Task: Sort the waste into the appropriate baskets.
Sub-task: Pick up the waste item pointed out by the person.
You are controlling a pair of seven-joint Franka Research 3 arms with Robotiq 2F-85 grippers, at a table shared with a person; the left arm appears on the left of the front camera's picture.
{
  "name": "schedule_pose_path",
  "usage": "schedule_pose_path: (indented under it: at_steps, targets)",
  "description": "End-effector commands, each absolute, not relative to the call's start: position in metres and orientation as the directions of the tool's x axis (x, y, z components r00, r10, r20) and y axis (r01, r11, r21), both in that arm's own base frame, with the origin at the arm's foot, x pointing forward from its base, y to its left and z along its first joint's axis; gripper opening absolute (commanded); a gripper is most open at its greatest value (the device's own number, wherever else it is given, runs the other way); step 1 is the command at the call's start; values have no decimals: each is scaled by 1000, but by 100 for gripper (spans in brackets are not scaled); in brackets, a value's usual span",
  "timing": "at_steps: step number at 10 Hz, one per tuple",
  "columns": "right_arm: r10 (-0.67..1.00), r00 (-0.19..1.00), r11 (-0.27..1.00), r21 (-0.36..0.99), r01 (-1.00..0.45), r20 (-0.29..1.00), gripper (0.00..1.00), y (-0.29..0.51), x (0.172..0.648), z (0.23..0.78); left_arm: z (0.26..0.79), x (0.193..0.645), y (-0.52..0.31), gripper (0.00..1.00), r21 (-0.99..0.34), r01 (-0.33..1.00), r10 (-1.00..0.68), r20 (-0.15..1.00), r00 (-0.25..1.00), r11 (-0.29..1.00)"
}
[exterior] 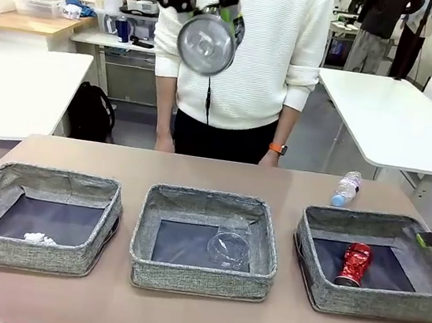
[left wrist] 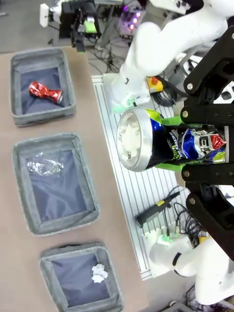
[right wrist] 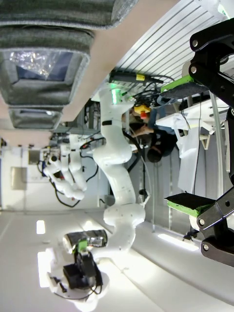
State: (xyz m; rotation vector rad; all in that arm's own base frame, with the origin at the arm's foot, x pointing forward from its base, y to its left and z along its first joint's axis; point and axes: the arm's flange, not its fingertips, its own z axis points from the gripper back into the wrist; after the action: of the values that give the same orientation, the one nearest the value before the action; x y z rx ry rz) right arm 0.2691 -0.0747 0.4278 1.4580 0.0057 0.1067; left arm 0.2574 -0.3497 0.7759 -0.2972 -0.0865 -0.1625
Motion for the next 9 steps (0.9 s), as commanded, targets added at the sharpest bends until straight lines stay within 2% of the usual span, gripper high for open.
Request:
schedule_pose_path:
  at_steps: [1, 2, 9]
  targets:
    - [66, 997, 90, 995, -53, 47, 100, -74, 271, 435, 786, 264, -356, 29, -329, 121, -94, 95, 991, 937]
    - [66, 997, 90, 995, -53, 47, 100, -74, 271, 435, 776, 257, -350, 29, -284, 172, -147, 109, 983, 943]
    - [66, 997, 90, 995, -53, 47, 100, -74, 271, 435, 776, 257, -350, 29, -284, 172, -147, 109, 983, 943]
